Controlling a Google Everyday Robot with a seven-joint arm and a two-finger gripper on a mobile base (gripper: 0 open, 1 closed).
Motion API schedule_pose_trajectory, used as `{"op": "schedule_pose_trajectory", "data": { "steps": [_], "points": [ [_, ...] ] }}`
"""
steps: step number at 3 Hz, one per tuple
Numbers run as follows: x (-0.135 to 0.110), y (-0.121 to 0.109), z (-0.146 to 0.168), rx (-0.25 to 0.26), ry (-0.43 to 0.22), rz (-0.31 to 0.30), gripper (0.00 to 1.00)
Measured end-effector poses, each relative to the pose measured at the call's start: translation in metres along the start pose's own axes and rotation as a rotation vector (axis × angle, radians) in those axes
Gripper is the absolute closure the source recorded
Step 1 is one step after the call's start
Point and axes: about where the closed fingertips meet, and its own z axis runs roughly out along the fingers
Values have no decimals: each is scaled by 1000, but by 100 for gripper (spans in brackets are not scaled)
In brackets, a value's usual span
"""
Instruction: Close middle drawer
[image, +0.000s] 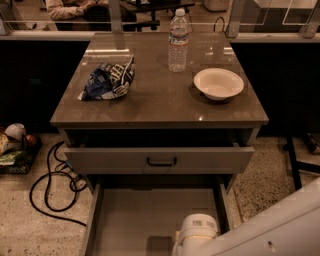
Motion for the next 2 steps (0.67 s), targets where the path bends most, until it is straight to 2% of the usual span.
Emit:
{"op": "schedule_pose_trajectory", "data": {
  "steps": [1,2],
  "points": [
    [-6,11,44,-54,62,-1,0],
    [-6,19,88,-72,82,59,18]
  ]
}}
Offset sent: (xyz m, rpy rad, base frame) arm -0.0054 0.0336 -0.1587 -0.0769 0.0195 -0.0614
